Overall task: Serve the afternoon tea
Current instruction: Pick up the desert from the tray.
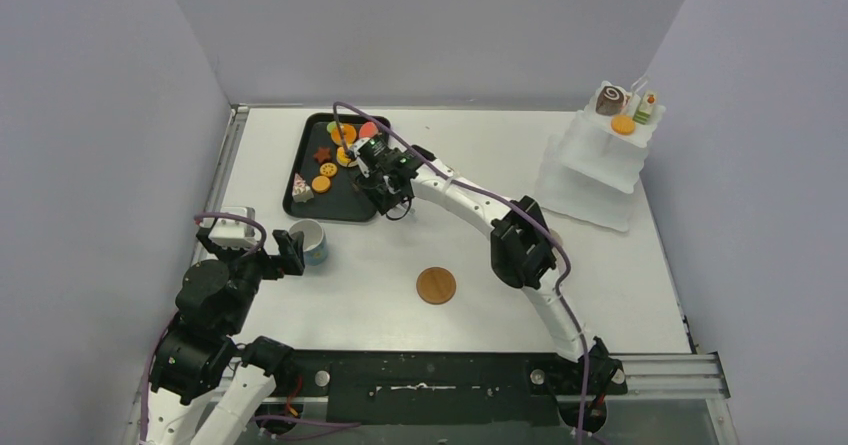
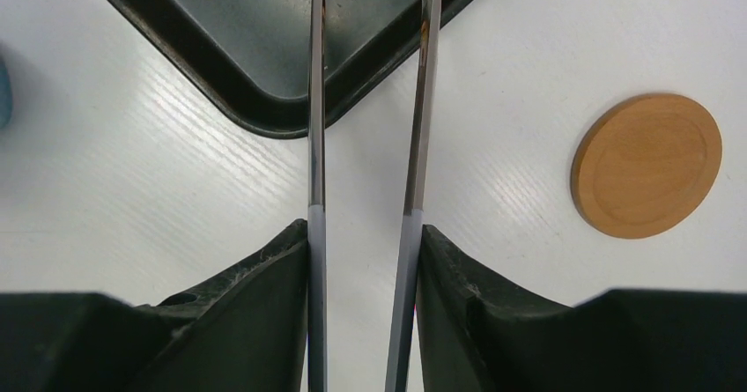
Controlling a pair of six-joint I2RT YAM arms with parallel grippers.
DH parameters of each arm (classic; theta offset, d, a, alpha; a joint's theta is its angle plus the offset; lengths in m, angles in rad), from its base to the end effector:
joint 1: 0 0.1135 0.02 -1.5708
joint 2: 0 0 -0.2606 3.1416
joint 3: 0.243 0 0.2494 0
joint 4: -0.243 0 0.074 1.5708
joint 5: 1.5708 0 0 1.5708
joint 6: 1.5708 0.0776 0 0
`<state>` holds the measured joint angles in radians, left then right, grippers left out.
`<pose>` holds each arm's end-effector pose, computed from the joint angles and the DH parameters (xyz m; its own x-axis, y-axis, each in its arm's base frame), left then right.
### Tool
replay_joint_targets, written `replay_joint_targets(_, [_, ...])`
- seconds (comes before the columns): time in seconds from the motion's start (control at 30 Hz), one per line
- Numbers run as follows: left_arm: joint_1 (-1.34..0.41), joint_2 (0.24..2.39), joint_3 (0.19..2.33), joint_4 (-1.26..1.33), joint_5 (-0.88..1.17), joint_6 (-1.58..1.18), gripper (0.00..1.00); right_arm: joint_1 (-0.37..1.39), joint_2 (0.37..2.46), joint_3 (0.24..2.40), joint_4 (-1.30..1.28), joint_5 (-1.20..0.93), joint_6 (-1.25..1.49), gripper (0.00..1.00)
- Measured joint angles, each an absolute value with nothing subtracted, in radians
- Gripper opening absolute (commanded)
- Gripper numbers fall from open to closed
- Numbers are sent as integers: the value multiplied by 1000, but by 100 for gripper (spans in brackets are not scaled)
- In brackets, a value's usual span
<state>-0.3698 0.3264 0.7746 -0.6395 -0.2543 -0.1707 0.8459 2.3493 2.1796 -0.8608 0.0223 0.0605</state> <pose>0.1112 -0.0222 0.3277 -0.1950 -0.1007 -0.9756 0.0877 0.9889 -0.1196 0.3525 0.3954 0.1873 -0.6124 -0.6002 -0.5146 -0.7050 0.7091 0.0120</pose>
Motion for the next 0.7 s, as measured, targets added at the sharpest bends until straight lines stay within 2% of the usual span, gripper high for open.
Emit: replay_joint_targets(0.7, [-369,323,775,-639,-250,-171,97,845,2078,1943,-818,57,153,39])
